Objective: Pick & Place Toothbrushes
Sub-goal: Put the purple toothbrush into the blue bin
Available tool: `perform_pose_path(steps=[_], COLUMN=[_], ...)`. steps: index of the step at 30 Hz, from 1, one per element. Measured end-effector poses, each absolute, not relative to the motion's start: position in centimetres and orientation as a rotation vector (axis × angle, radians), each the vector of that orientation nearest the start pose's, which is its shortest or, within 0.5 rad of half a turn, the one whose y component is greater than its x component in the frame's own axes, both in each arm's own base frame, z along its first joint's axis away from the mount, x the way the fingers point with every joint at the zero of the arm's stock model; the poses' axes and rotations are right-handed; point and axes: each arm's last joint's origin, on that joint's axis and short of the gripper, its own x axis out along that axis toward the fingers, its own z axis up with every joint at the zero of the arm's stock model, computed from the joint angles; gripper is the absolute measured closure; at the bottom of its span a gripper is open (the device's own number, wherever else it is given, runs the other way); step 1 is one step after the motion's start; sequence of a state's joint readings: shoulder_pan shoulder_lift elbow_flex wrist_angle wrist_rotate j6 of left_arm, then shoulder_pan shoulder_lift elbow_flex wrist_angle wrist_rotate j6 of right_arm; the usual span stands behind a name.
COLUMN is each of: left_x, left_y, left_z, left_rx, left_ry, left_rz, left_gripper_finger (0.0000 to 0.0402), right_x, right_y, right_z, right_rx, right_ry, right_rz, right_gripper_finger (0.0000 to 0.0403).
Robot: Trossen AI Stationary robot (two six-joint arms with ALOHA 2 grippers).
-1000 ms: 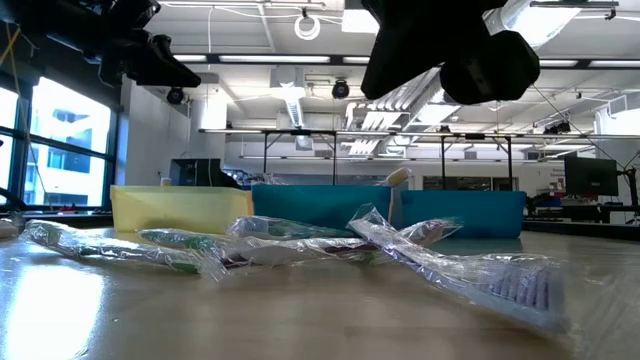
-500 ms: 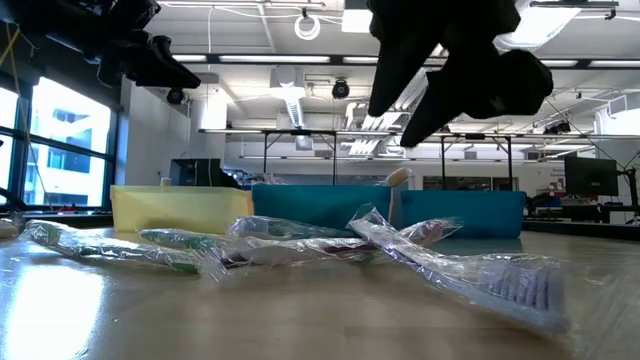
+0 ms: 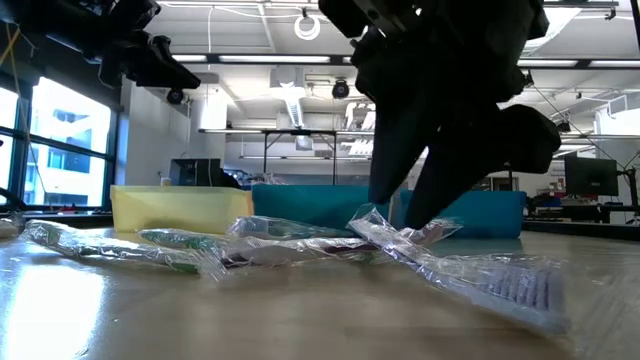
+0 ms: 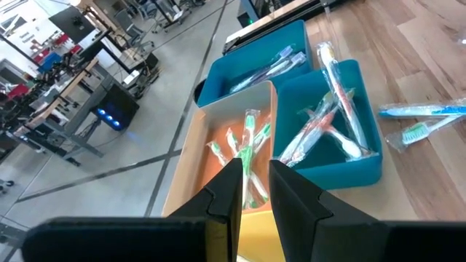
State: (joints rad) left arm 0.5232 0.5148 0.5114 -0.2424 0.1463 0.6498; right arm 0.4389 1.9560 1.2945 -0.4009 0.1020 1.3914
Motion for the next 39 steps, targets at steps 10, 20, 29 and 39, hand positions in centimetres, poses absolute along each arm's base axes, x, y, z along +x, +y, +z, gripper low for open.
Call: perform_pose_path(steps=[10, 20, 29, 39], left_x=[11.4, 11.4, 11.4, 11.4], left_y=[6.1, 6.1, 6.1, 6.1], left_z=[26.9, 26.9, 26.9, 26.9], left_rx=[0.558, 0.589, 0.585, 0.584], left_ry=[0.347, 0.354, 0.354, 0.355], left_rz=[0.287, 0.289, 0.29, 0.289], left_gripper_finger=[0.0337, 0.0337, 0.0337, 0.0337], right_x=[35.9, 36.7, 36.7, 36.7], right_y=[16.4, 16.7, 16.6, 16.6], right_z=[15.4, 13.5, 13.3, 13.3], right_rx=[0.918, 0.934, 0.899, 0.884], right_ry=[1.019, 1.025, 1.013, 1.034], right_rz=[-0.498, -0.48, -0.494, -0.457], right_gripper_finger=[0.0253, 0.0253, 0.0315, 0.0378])
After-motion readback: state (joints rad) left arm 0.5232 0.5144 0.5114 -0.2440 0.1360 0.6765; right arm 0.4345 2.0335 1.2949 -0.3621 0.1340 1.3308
